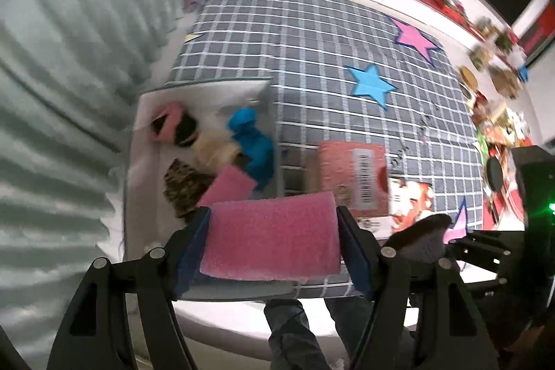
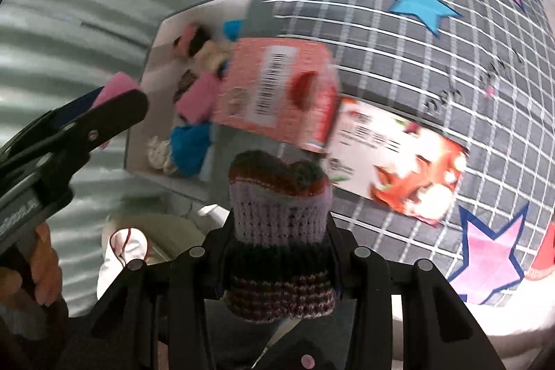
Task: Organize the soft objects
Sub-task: 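Lift the pink sponge and knit hat and carry them over the white box, then open both tools to drop the pink sponge and knit hat into the box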
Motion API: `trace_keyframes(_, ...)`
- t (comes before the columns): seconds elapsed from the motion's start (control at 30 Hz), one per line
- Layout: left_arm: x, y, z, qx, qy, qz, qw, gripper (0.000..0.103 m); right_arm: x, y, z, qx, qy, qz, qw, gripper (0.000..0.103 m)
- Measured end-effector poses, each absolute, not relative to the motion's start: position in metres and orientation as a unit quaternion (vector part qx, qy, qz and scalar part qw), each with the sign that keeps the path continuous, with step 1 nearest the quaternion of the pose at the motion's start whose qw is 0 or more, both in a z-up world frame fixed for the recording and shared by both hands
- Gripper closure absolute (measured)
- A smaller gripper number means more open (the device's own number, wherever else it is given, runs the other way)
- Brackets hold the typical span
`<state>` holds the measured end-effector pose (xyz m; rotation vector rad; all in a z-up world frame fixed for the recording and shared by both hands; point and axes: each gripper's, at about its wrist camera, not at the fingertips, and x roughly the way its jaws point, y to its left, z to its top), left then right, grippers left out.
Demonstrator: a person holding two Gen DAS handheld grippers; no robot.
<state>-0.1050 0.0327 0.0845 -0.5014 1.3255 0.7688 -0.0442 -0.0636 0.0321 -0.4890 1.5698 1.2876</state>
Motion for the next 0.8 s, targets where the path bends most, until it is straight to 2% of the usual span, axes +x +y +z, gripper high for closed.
trace_keyframes(0.37, -0.171, 0.068, 0.082, -0.266, 0.573, 0.413, 0.656, 0.029, -0.093, 0.0, 0.055, -0.245, 0.612, 0.587, 0.47, 0.059)
trace_keyframes(0.8, -0.201, 0.092, 0.057, -0.293, 0.575, 0.444, 0.621, 0.029, -0.112, 0.065, 0.062, -0.261, 0.592, 0.603, 0.467, 0.059)
